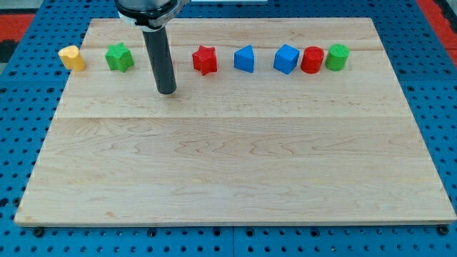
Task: Nudge the yellow hexagon up a bit
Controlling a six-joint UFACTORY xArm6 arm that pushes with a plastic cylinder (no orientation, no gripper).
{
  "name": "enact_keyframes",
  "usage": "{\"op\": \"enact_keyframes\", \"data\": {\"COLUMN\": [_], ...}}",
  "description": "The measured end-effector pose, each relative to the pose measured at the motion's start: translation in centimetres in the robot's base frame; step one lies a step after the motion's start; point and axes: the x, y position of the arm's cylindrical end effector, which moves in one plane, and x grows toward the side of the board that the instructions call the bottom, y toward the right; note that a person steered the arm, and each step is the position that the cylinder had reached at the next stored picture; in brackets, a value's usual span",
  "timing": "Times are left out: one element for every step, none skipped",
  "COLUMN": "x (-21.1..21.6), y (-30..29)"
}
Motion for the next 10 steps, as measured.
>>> {"op": "enact_keyframes", "data": {"x": [-0.2,-0.2,1.0,1.0,1.9,2.5,1.5,-0.8,-3.3,-6.6], "y": [0.0,0.0,-1.5,-0.9,-0.1,-2.3,-4.0,-4.1,-3.2,-2.0]}}
